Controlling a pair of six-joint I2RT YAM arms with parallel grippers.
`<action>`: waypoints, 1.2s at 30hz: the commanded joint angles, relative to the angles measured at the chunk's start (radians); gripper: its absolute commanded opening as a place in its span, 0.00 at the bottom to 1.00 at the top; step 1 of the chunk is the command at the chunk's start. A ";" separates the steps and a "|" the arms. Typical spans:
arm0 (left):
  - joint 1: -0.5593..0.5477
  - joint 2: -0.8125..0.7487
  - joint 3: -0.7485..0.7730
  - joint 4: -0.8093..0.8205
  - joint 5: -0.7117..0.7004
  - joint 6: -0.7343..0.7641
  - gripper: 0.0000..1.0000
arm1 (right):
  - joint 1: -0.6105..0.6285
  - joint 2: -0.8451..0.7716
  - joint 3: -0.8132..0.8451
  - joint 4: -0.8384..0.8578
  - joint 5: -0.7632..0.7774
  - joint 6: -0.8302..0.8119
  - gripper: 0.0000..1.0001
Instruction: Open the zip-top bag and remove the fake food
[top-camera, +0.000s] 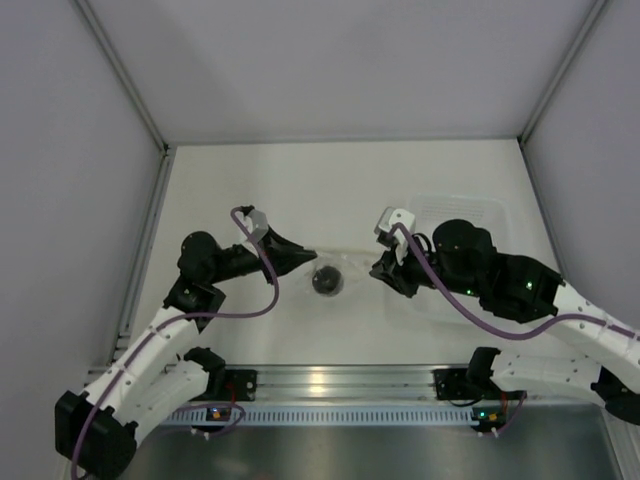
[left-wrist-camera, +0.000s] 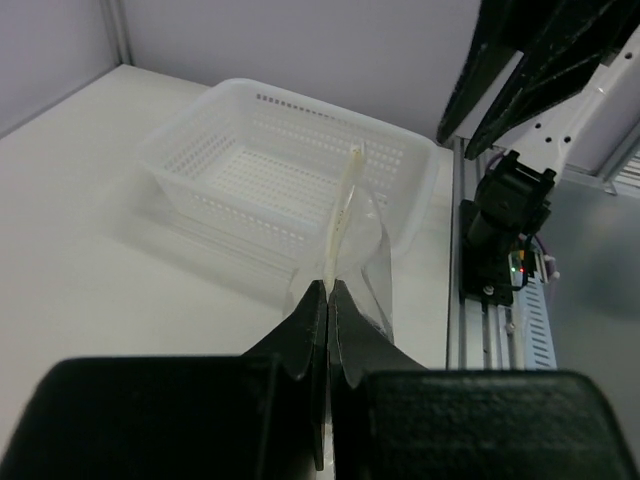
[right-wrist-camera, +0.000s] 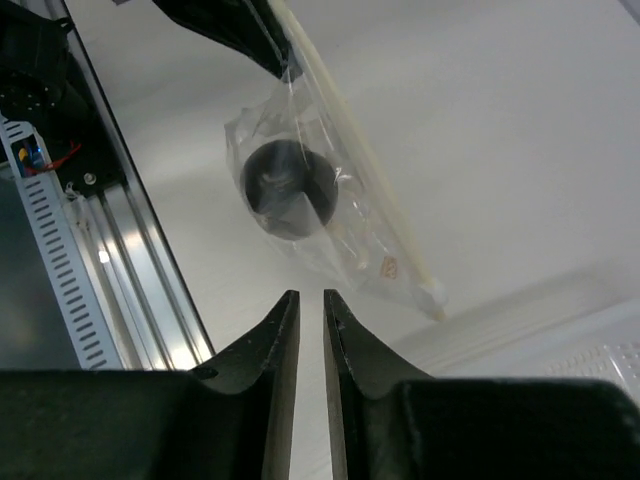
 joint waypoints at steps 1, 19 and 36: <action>0.001 0.044 0.047 0.067 0.157 0.010 0.00 | 0.000 0.044 0.078 0.082 0.020 0.031 0.23; -0.019 0.100 0.067 0.065 0.367 0.040 0.00 | -0.006 0.131 0.097 0.056 -0.098 0.060 0.36; -0.037 0.106 0.083 0.064 0.409 0.044 0.00 | -0.006 0.114 0.020 0.073 -0.161 0.051 0.33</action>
